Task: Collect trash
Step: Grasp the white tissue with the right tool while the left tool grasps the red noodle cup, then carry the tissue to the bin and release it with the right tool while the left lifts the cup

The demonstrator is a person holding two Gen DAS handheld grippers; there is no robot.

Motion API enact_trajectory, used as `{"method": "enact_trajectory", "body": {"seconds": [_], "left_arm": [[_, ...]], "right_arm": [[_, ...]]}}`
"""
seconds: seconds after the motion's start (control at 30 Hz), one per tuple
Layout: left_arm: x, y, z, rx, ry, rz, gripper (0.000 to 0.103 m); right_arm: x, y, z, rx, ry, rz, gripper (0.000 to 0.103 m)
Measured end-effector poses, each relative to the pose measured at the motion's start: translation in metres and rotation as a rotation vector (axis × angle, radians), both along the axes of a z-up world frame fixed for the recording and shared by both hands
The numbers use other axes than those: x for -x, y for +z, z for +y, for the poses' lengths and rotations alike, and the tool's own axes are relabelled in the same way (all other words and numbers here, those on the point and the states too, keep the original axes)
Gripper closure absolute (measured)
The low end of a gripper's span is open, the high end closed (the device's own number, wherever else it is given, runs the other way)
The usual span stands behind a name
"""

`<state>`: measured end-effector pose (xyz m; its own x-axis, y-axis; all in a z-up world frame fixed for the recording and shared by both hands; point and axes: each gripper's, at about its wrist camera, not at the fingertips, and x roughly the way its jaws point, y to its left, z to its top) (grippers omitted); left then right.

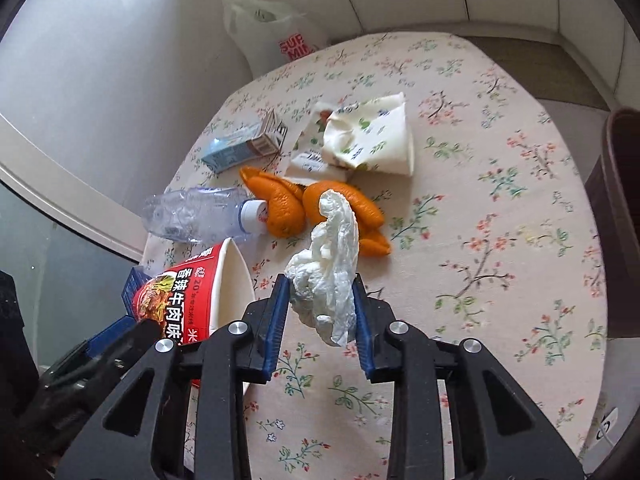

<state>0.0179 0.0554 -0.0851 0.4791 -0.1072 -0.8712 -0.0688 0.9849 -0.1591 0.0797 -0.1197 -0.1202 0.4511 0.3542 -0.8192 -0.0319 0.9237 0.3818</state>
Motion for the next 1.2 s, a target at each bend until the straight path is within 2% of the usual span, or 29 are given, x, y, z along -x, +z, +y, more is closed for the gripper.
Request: {"method": "enact_trajectory", "body": {"seconds": [0.2, 0.57, 0.63, 0.77, 0.93, 1.2], "left_arm": [[0.000, -0.011, -0.022, -0.118, -0.028, 0.017, 0.020], [-0.007, -0.033, -0.034, -0.213, -0.046, 0.071, 0.016], [-0.008, -0.036, -0.032, -0.204, -0.044, 0.076, 0.016], [-0.009, -0.038, -0.025, -0.135, -0.040, 0.089, 0.020], [-0.001, -0.023, -0.031, -0.131, -0.059, 0.002, 0.020], [0.006, 0.004, -0.033, -0.025, -0.076, -0.106, 0.020]], "right_arm": [[0.008, 0.006, -0.013, 0.013, -0.008, -0.013, 0.074], [0.011, 0.010, -0.016, 0.025, -0.004, -0.026, 0.073], [0.010, 0.011, -0.015, 0.028, 0.000, -0.027, 0.073], [0.010, 0.010, -0.013, 0.030, 0.005, -0.027, 0.073], [0.009, 0.009, -0.015, 0.027, -0.001, -0.022, 0.072], [0.014, 0.019, -0.019, 0.023, -0.004, -0.054, 0.072]]}}
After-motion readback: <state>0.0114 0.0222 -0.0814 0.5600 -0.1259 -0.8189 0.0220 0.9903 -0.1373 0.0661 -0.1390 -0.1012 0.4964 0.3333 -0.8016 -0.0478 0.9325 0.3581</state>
